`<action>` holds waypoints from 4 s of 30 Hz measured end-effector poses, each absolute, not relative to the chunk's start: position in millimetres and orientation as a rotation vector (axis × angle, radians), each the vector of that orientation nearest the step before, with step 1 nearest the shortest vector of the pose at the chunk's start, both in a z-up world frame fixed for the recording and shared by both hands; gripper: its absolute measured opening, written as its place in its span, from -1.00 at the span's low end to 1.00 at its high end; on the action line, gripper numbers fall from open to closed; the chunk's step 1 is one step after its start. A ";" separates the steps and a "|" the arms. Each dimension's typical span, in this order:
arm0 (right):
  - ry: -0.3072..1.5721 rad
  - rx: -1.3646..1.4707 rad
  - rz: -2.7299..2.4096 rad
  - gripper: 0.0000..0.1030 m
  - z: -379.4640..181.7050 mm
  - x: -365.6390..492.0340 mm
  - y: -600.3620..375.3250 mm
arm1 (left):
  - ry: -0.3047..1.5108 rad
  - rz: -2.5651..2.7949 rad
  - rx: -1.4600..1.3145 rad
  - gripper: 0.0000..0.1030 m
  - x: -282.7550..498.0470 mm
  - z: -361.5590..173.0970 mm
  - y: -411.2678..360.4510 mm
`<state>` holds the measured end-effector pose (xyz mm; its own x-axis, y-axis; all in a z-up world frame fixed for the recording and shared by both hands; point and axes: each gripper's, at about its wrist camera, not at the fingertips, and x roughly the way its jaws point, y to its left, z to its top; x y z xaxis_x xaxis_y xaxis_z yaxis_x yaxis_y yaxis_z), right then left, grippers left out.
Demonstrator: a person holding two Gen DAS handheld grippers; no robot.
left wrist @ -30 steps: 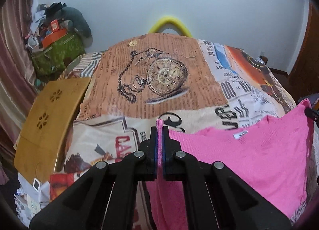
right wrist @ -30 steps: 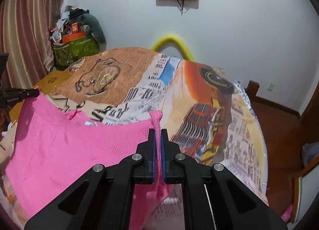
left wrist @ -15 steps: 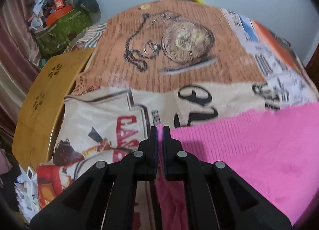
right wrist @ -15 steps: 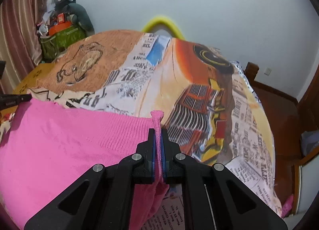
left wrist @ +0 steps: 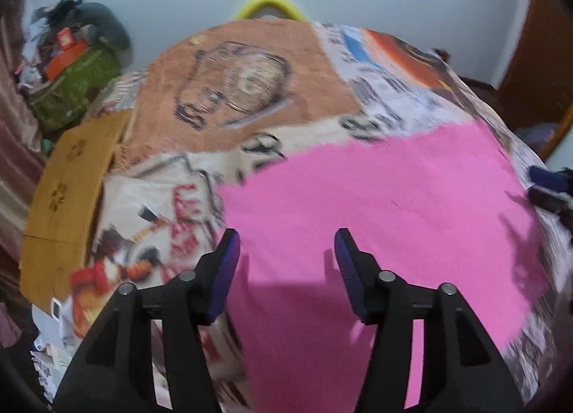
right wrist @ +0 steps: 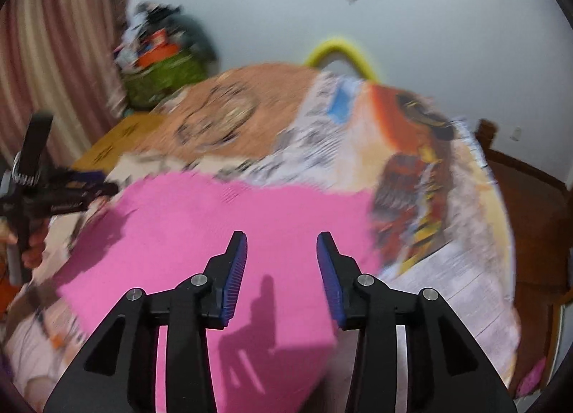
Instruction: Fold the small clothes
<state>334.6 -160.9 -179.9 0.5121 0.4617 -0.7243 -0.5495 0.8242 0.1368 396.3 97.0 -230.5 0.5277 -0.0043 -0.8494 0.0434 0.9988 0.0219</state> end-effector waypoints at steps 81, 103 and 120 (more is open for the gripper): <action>0.973 0.014 0.349 -0.90 -208.8 273.9 -262.8 | 1.044 0.041 -0.015 0.29 305.6 -219.7 112.7; 0.936 -0.017 0.319 -0.86 -205.7 316.4 -263.2 | 1.149 -0.038 0.053 -0.76 364.1 -276.0 73.7; 0.970 -0.053 0.495 -0.32 -187.9 246.7 -212.7 | 1.208 -0.030 0.037 -0.84 225.5 -258.7 77.5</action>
<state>246.7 -212.7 -187.9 0.4639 0.3790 -0.8007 -0.4257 0.8880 0.1737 225.5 77.5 -258.7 0.3543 -0.0031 -0.9351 0.0431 0.9990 0.0130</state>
